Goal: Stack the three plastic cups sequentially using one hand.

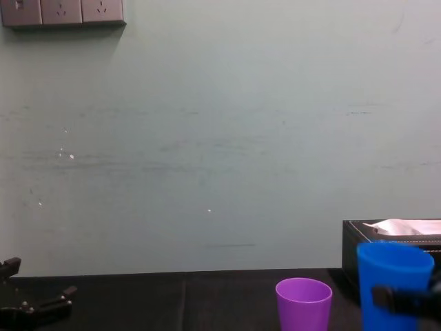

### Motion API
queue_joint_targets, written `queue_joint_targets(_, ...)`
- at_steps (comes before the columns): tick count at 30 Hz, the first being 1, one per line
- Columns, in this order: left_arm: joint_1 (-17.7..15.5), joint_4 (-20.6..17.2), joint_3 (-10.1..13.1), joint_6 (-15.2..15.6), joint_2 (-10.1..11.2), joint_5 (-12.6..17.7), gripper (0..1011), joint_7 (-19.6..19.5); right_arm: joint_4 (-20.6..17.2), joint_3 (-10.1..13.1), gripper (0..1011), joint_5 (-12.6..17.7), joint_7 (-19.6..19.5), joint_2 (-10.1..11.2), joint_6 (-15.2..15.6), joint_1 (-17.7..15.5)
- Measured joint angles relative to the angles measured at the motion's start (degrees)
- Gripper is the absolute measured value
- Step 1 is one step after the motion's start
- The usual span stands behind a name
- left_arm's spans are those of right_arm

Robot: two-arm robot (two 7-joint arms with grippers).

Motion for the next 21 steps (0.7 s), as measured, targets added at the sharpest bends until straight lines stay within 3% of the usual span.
queue_joint_targets(4, 0.0, 0.0, 0.0, 0.0, 0.0, 0.0, 1010, 0.0, 0.51, -0.09, 705, 1.52, 0.72, 0.28, 2.05, 2.74)
queue_joint_targets(11, 0.0, 0.0, 0.0, 0.0, 0.0, 0.0, 1010, 0.0, 2.69, -2.26, 706, 3.12, 2.25, 0.88, 4.95, 8.26)
queue_joint_targets(21, 0.0, 0.0, 0.0, 0.0, 0.0, 0.0, 1010, 0.0, 6.72, -5.72, 705, 3.86, 3.33, 0.46, 6.07, 14.38)
